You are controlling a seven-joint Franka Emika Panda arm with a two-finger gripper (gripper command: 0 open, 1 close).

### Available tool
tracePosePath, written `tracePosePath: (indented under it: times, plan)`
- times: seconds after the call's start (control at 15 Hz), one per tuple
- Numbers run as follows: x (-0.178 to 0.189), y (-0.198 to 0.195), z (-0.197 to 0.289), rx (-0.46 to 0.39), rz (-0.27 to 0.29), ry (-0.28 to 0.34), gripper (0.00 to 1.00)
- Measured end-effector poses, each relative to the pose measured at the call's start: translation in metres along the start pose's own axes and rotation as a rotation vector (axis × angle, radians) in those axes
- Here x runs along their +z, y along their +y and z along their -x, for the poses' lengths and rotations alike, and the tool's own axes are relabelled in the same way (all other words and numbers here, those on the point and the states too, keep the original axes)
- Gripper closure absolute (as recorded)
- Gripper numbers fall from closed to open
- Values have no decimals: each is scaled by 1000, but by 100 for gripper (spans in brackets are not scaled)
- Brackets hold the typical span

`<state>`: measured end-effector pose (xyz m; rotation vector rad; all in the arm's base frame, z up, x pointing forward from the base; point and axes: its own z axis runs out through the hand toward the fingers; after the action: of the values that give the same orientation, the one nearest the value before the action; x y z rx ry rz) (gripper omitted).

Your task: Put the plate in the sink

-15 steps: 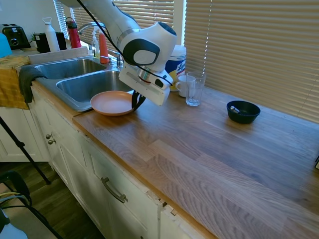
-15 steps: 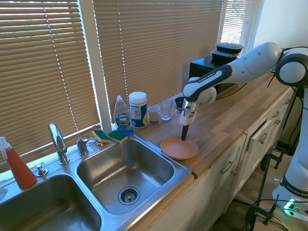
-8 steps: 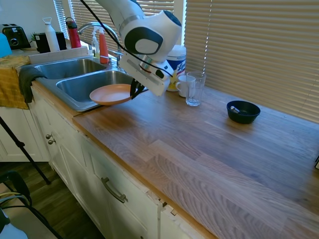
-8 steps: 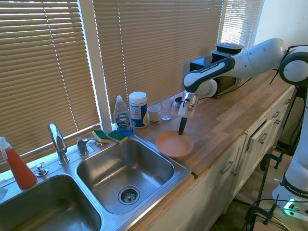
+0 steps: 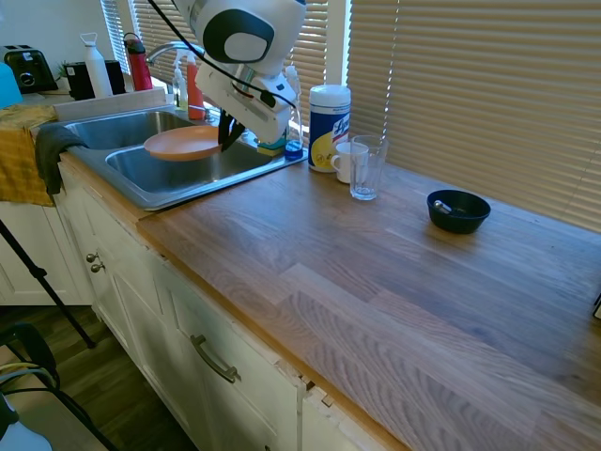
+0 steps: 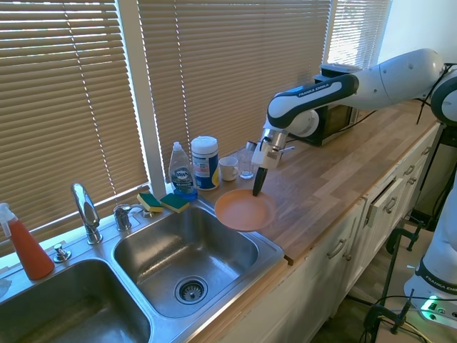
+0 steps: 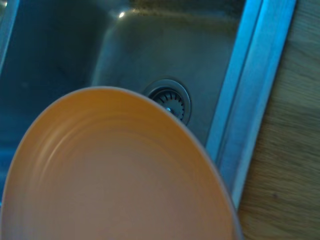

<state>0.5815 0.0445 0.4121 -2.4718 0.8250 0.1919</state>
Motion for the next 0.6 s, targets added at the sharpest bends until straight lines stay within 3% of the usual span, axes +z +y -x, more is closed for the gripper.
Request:
tracePosePath:
  times: [0.27,0.6]
  plan:
    - [34,-82,16,-79,39,14,100]
    - [119,-162,24,-133,174,58,100]
